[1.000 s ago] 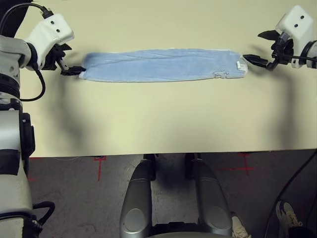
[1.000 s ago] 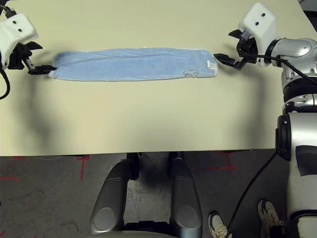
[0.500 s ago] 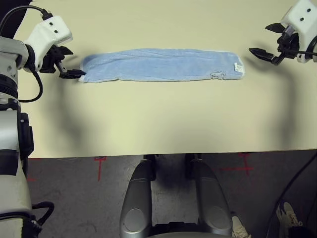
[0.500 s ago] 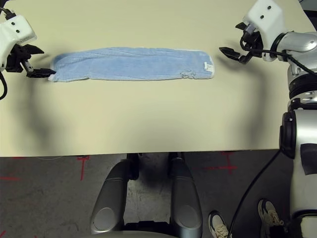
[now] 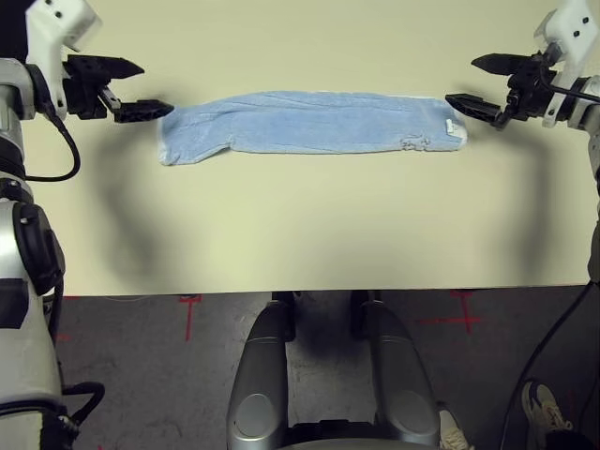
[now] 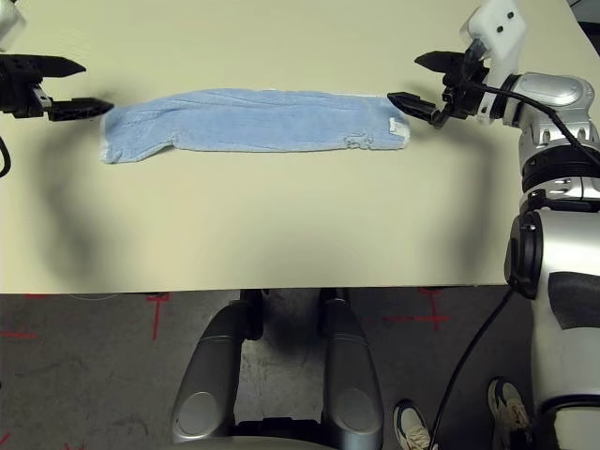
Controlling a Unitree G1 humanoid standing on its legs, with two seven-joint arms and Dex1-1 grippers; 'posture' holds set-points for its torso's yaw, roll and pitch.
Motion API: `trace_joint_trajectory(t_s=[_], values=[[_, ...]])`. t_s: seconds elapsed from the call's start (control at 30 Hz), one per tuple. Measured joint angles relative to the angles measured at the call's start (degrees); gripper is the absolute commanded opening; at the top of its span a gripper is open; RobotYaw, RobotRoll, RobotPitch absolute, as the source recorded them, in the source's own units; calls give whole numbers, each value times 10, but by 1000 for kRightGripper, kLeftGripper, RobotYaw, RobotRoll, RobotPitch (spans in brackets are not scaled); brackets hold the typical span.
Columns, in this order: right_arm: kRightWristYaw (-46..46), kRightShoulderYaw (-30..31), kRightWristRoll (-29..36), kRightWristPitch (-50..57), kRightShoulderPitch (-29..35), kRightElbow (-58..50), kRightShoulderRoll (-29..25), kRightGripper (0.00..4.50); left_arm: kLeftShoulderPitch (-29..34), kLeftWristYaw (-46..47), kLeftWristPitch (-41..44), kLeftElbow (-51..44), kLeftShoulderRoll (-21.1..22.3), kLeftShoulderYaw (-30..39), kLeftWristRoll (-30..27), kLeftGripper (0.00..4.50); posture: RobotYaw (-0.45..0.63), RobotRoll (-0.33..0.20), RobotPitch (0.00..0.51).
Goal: Fold the towel and set it aside.
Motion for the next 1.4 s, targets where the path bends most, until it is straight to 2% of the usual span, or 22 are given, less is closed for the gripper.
trace_joint_trajectory(t_s=[0.17, 0.27, 0.43, 0.6, 0.83, 0.97, 1.2, 1.4], values=[[38, -66, 78, 168, 3, -1, -2, 4459, 49, -41, 39, -32, -15, 15, -41, 4500, 76, 0, 371], [59, -78, 109, 297, 9, -28, -19, 4459, 86, -46, 49, -75, -22, 20, -58, 4500, 70, 0, 371], [84, -82, 173, 534, 102, -182, -54, 4459, 171, -50, 82, -179, -29, 31, -97, 4500, 61, 0, 373], [16, -136, 258, 704, 219, -354, -39, 4459, 238, -22, 92, -269, -49, 45, -133, 4500, 63, 0, 375], [-144, -269, 355, 849, 319, -510, 30, 4459, 308, 53, 63, -368, -76, 62, -169, 4500, 60, 0, 380], [-264, -358, 392, 918, 357, -607, 132, 4459, 337, 55, 44, -391, -81, 63, -177, 4500, 53, 0, 382], [-417, -484, 409, 986, 320, -669, 227, 4459, 340, 30, 25, -398, -77, 45, -177, 4500, 53, 0, 384], [-514, -526, 406, 975, 288, -679, 277, 4459, 317, -2, 3, -378, -72, 36, -178, 4500, 53, 0, 384]])
